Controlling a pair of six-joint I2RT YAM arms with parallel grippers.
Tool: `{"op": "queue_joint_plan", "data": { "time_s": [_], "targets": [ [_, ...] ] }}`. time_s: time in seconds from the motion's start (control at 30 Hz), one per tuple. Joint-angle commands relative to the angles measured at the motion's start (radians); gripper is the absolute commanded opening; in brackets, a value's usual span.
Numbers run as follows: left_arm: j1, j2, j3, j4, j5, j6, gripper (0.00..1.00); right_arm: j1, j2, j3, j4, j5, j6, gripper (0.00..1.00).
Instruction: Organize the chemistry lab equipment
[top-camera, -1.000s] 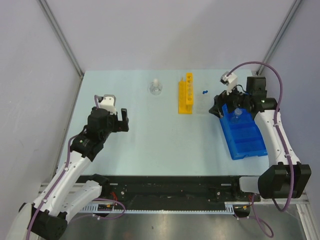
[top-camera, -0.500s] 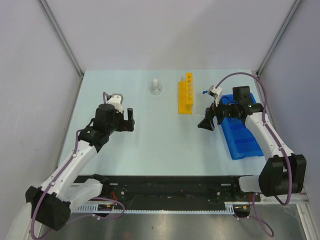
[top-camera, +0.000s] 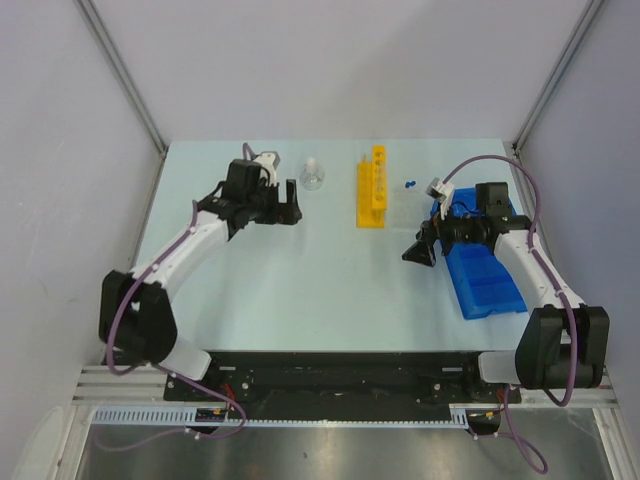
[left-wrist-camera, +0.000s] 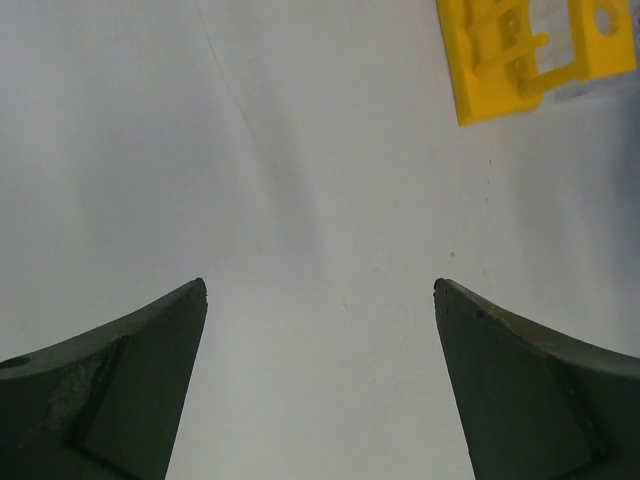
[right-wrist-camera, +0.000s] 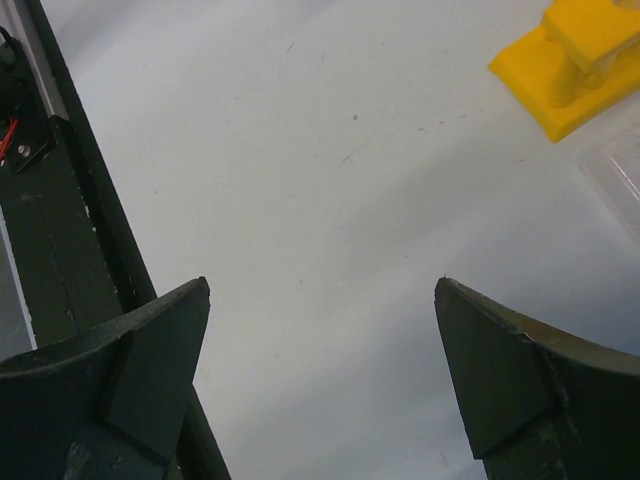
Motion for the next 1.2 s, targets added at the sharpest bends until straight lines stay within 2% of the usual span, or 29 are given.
{"op": "queue_joint_plan", "data": {
  "time_s": [0.0, 0.3, 0.67, 1.17],
  "targets": [
    [0.005, 0.157, 0.19, -0.024, 0.058, 0.008, 1.0, 0.004, -0.043, -0.003, 0.035, -0.018, -0.021, 1.0],
    [0.001, 0.602, 0.666, -0.24, -0.032, 0.065, 1.0, 0.015, -0.069, -0.003, 0.032, -0.002, -0.029, 1.0],
    [-0.001, 0.973, 1.21, -0.408, -0.043, 0.06, 1.0, 0.017, -0.069, -0.003, 0.033, 0.006, -0.029, 1.0],
    [0.005, 1.111, 1.3, -0.296, -0.041, -0.09, 1.0, 0.026, -0.064, -0.003, 0.038, 0.0, -0.026, 1.0]
  ]
}}
